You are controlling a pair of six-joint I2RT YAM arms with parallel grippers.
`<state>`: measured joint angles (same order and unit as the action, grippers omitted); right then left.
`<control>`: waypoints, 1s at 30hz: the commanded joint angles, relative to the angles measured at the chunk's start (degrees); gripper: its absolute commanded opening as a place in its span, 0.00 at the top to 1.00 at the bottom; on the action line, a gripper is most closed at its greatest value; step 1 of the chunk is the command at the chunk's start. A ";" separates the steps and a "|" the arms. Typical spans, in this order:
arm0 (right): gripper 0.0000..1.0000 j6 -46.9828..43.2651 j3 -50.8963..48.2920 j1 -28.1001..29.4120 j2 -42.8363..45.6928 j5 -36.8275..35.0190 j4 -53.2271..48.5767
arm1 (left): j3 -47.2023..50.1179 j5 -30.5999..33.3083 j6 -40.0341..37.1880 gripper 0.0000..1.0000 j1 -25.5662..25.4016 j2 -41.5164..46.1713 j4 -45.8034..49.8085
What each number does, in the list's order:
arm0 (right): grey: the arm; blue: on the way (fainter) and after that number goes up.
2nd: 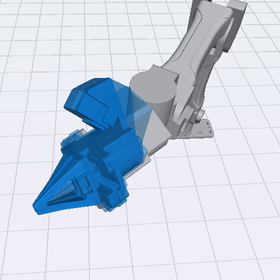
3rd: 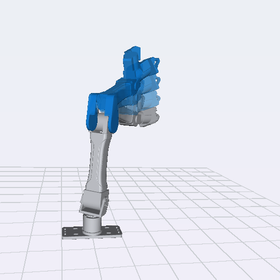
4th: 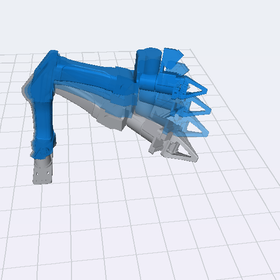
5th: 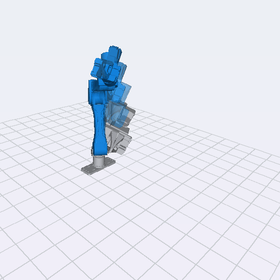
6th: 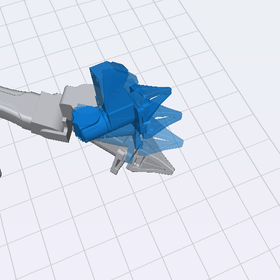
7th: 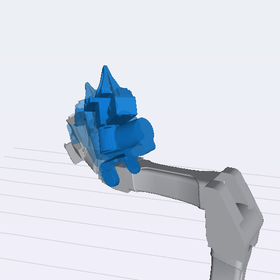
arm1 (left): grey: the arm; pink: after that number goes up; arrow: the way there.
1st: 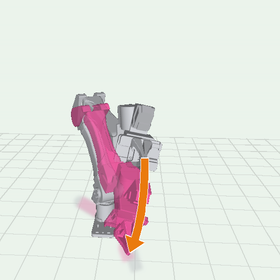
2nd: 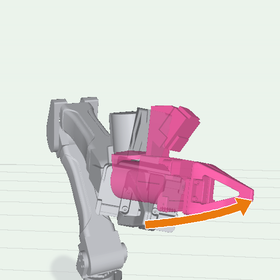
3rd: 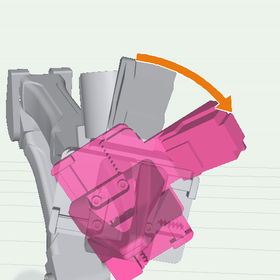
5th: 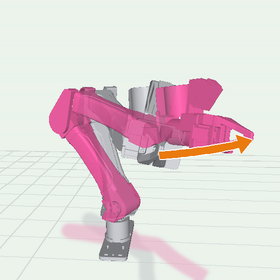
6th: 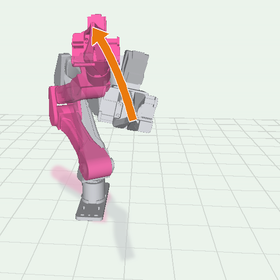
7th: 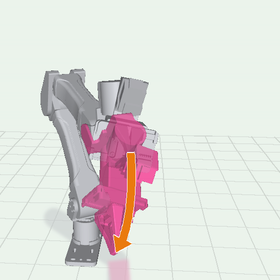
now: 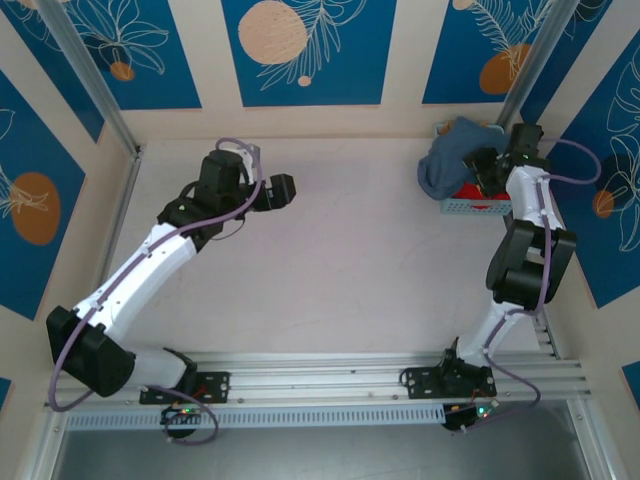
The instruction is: Fold and stack the t-shirts
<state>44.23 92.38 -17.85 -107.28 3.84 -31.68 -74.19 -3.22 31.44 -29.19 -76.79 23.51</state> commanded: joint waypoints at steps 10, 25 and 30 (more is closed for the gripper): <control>1.00 -1.09 4.43 3.38 3.06 -0.14 2.76 | -1.63 1.13 0.51 0.25 -1.31 3.73 5.77; 1.00 -2.44 36.92 24.31 11.91 2.85 0.04 | -8.15 18.63 1.02 0.38 -1.22 4.17 18.35; 1.00 -1.60 40.02 32.56 8.55 1.96 -2.48 | -11.38 22.66 2.70 0.37 -0.96 4.61 22.55</control>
<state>42.00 132.68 12.27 -95.55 5.45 -30.96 -83.15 14.57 32.77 -30.02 -73.80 41.58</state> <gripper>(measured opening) 0.053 0.631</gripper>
